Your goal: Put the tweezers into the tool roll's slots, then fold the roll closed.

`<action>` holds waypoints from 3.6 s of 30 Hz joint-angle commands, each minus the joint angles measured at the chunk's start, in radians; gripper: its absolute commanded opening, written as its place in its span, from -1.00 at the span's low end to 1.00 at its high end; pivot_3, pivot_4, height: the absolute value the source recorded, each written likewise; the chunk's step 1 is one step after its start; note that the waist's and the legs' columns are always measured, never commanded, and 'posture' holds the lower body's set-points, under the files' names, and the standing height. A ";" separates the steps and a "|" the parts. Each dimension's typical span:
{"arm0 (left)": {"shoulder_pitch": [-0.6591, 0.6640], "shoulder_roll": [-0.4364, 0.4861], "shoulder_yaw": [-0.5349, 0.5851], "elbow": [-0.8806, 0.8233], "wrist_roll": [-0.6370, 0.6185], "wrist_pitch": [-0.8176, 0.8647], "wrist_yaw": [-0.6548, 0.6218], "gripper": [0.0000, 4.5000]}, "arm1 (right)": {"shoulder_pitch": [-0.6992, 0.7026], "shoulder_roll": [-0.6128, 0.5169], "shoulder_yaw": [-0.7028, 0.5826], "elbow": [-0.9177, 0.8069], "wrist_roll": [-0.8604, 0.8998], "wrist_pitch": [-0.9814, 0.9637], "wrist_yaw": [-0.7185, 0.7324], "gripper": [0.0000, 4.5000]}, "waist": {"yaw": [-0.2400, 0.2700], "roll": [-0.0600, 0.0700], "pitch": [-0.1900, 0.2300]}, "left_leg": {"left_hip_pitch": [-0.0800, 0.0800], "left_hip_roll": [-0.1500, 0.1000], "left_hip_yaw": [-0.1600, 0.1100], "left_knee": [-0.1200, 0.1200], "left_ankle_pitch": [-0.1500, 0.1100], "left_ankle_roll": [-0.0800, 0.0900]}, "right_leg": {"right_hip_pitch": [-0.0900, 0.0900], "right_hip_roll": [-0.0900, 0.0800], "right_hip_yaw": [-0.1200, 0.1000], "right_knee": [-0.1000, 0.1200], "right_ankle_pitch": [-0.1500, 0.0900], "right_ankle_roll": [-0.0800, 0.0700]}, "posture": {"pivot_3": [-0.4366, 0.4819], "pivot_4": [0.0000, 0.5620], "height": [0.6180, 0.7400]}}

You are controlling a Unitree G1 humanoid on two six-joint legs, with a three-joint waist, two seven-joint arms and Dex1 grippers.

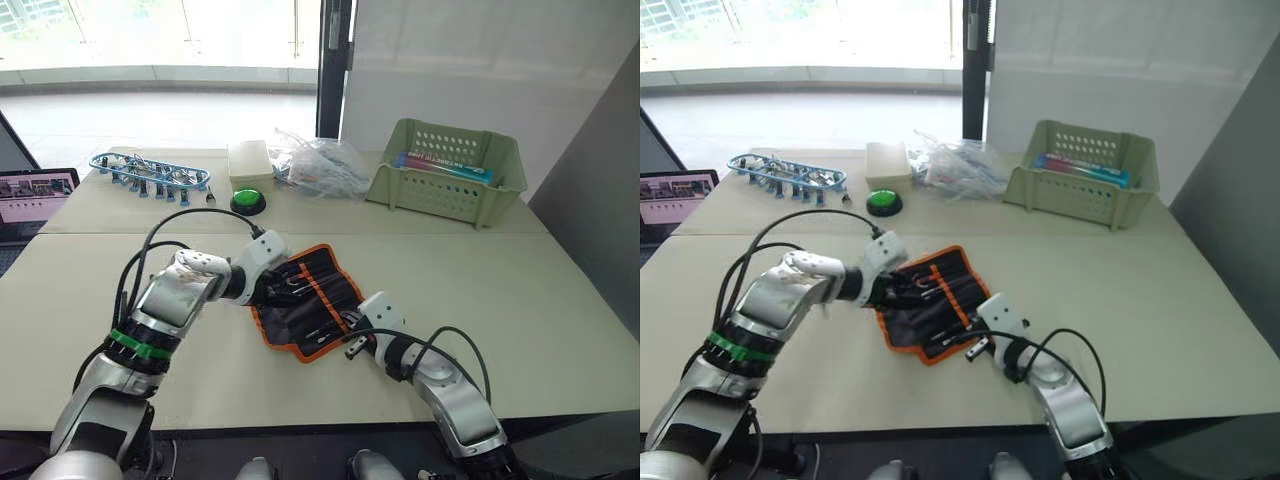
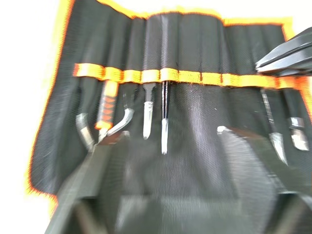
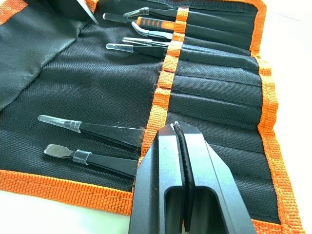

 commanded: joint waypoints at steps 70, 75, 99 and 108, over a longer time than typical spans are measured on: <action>0.786 -0.188 0.751 -0.080 -0.066 -0.486 0.638 -0.99 | -0.024 -0.059 -0.017 0.054 0.020 0.000 0.058 -1.00 | 0.013 0.008 -0.005 | 0.019 0.001 0.004 -0.006 -0.002 -0.003 | 0.014 -0.007 -0.003 -0.003 -0.003 -0.008 | -0.05 -0.47 0.96; 0.743 -0.101 0.725 -0.184 -0.064 -0.578 0.564 -0.99 | -0.022 -0.059 -0.017 0.052 0.019 0.002 0.056 -1.00 | 0.011 -0.003 -0.001 | 0.011 0.002 0.004 -0.006 -0.003 -0.005 | 0.005 -0.006 -0.004 -0.003 -0.002 -0.010 | -0.05 -0.47 0.96; 0.248 0.207 -0.069 -0.139 0.151 -0.454 0.039 -0.99 | -0.041 -0.039 -0.025 0.061 0.010 -0.005 0.013 -1.00 | 0.002 -0.002 0.000 | 0.001 0.001 0.004 -0.008 0.000 0.000 | -0.002 -0.002 -0.002 -0.006 -0.001 0.000 | -0.05 -0.47 0.96; 0.252 0.215 -0.066 -0.136 0.195 -0.500 -0.007 -0.99 | -0.028 -0.034 -0.016 0.045 0.010 0.003 -0.004 -1.00 | 0.004 -0.003 0.000 | 0.001 0.001 0.004 -0.008 0.000 0.000 | -0.002 -0.002 -0.002 -0.006 -0.001 0.000 | -0.05 -0.47 0.96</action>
